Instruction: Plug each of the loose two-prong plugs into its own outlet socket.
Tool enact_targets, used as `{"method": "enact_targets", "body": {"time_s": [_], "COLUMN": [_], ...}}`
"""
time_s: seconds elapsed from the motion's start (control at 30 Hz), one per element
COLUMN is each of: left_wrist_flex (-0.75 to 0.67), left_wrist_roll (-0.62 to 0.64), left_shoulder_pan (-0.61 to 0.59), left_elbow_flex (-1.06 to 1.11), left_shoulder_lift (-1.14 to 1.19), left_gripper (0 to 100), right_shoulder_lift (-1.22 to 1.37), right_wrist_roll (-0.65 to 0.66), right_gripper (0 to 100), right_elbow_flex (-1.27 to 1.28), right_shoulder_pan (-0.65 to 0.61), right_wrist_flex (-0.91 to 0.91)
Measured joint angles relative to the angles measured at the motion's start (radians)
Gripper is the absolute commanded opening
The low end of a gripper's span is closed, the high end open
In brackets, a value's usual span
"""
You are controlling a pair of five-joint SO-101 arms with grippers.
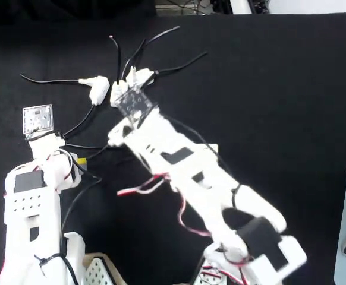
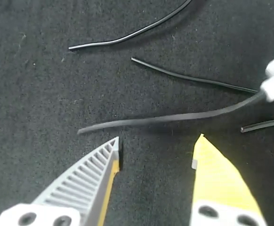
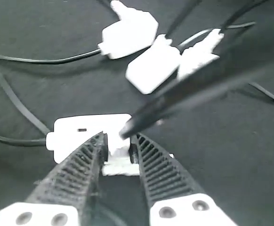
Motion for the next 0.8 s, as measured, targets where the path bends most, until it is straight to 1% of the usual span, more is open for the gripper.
{"method": "enact_targets", "body": {"time_s": [0.13,0.27,0.43,0.53,0.7,0.8], "left_wrist_flex": [0.0,0.0,0.0,0.0,0.0,-0.008], "left_wrist_roll": [0.0,0.0,0.0,0.0,0.0,0.0], "left_shoulder_pan": [0.0,0.0,0.0,0.0,0.0,0.0], "left_elbow_flex": [0.0,0.0,0.0,0.0,0.0,0.012], "left_shoulder_lift": [0.0,0.0,0.0,0.0,0.0,0.0], "left_gripper": [25,25,25,25,25,25], "right_shoulder_lift": [0.127,0.235,0.295,0.29,0.196,0.163], "right_wrist_roll": [0.0,0.0,0.0,0.0,0.005,0.071], "right_gripper": [1.1,2.0,14.6,15.6,15.8,15.9], "right_elbow_flex": [-0.109,-0.206,-0.272,-0.308,-0.371,-0.427], "right_shoulder_pan": [0.043,0.048,0.048,0.048,0.048,0.048], "right_wrist_flex": [-0.003,-0.006,0.011,0.097,0.33,0.496]}}
